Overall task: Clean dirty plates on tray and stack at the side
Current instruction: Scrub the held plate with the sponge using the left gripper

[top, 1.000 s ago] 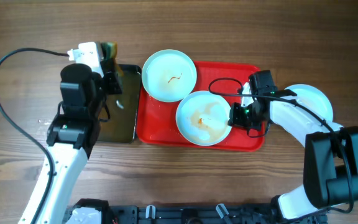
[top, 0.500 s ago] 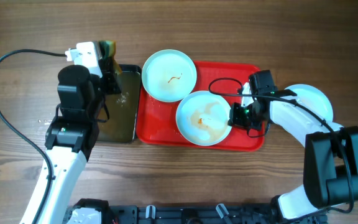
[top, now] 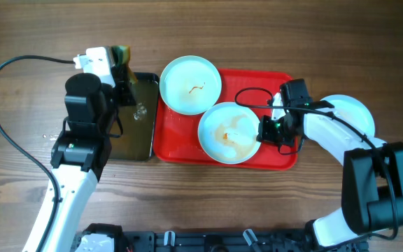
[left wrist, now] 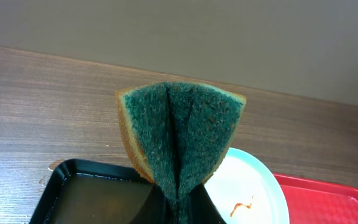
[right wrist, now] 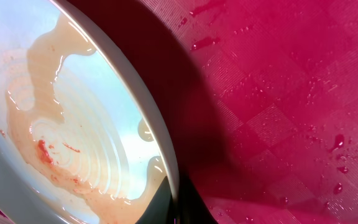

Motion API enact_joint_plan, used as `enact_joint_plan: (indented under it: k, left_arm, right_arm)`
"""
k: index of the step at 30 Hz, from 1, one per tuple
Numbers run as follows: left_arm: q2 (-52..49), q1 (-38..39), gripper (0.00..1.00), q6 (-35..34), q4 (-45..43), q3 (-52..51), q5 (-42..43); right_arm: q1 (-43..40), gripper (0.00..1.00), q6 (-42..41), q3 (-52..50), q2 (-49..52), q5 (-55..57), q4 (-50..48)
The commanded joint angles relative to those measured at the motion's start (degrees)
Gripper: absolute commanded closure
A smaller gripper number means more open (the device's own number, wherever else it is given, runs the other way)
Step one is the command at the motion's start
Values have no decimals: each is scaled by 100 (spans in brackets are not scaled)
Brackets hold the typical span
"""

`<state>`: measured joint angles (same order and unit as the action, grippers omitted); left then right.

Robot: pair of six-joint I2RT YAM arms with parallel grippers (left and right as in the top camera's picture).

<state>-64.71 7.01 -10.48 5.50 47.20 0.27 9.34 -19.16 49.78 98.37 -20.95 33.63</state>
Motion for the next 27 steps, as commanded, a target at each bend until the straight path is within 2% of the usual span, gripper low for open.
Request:
enact_joint_plan:
  k: [1, 7, 11, 18, 20, 23, 24, 27]
  left_arm:
    - [-87, -11, 96, 125, 39, 39, -81]
    - [-1204, -11, 96, 50, 826, 39, -79]
    - [-1985, -11, 96, -616, 1366, 39, -52]
    - [-1926, -11, 96, -673, 1453, 39, 249]
    - [-1801, -11, 96, -680, 1384, 39, 1303]
    - [-1705, 83, 96, -1379, 796, 39, 3311]
    - [-1720, 214, 96, -1622, 577, 39, 3499]
    - [-1950, 748, 96, -2199, 127, 39, 3355]
  right_arm:
    - [55, 96, 94, -155, 155, 212, 42]
    - [55, 96, 94, -155, 155, 212, 33]
    - [55, 96, 96, -155, 155, 212, 35]
    - [55, 96, 94, -155, 155, 212, 33]
    - [55, 96, 94, -155, 155, 212, 33]
    - [55, 96, 94, -155, 155, 212, 20]
    - [55, 96, 94, -155, 155, 210, 20]
    - [55, 96, 96, -155, 155, 212, 28]
